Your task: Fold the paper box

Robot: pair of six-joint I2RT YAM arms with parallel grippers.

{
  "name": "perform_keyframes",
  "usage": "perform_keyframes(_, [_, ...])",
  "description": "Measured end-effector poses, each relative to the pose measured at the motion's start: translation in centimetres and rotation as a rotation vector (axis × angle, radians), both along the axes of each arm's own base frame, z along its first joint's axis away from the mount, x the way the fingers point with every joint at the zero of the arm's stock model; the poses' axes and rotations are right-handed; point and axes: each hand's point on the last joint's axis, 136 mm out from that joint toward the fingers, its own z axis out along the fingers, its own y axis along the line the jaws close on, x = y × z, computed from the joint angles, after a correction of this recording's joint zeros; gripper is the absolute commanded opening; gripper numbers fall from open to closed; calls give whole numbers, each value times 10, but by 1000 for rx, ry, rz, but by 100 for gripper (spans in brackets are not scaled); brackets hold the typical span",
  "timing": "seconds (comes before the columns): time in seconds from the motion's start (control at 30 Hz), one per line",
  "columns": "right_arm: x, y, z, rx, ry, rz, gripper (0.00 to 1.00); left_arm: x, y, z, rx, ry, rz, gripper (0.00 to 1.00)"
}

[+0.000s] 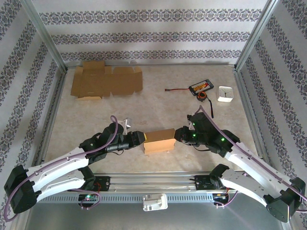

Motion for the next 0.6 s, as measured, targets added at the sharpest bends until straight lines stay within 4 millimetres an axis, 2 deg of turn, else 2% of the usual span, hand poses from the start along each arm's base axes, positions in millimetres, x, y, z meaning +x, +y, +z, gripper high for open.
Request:
perform_keyframes(0.1, [2,-2,-2,-6,-7,-8,12,2,-2,-1,-20,13,12,21])
perform_keyframes(0.27, [2,-4,-4,-37,-33,10,12,-1,-1,-3,-41,27,25,15])
perform_keyframes(0.37, [1,-4,-7,-46,-54,20,13,-8,1,-7,-57,23,33,14])
perform_keyframes(0.5, [-1,-4,-6,-38,-64,25,13,-18,1,-5,-97,3,17,21])
perform_keyframes(0.6, [0,-3,-6,-38,-65,27,13,-21,0,-5,-93,-8,3,21])
